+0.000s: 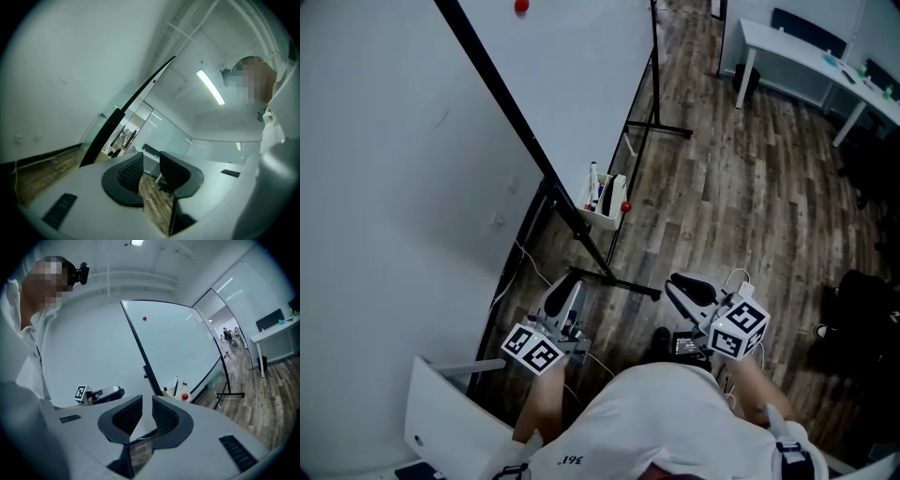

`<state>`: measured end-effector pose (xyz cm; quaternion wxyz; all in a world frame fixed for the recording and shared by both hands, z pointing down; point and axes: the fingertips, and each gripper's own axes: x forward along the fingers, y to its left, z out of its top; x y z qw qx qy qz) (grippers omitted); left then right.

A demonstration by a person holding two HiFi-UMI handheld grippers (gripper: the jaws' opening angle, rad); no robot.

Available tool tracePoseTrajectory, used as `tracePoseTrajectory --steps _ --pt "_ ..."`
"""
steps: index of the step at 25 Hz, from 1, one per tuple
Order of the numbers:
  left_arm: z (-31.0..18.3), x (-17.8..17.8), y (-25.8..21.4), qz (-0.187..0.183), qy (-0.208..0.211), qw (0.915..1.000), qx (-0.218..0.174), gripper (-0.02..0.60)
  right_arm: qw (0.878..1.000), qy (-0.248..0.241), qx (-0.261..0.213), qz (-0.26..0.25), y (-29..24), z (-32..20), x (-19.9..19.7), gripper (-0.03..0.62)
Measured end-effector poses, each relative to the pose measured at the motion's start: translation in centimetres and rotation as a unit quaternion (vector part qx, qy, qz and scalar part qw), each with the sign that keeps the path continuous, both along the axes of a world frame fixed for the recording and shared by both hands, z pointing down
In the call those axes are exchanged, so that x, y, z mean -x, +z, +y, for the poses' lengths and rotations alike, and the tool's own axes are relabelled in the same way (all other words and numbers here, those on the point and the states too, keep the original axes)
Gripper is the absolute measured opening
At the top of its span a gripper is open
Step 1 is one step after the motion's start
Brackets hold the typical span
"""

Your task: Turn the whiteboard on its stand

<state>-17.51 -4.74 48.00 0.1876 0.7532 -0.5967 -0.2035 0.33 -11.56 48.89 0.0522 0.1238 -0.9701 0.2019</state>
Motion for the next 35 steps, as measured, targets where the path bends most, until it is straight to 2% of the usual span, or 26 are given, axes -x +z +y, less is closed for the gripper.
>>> tracePoseTrajectory --steps 12,20,30,35 --pt "-3.2 2.5 0.6 -0.015 -0.053 0.9984 0.016 0.097 1.0 -0.014 0.017 0.002 1.1 -3.7 0.4 0.083" --pt "-3.4 4.4 0.2 -0.031 -0.063 0.9974 0.02 0.115 1.0 -0.022 0.016 0.0 0.9 -3.4 2.2 0.083" --pt "-5.6 9.5 -0.5 -0.079 -0.016 0.9966 0.018 0.156 1.0 0.023 0.02 -0.007 0.7 -2.0 6.7 0.083" --pt "-7.6 11.0 -1.8 -0.107 -0.001 0.994 0.019 0.178 0.999 0.049 0.018 -0.006 -0.2 -1.4 7.2 0.083"
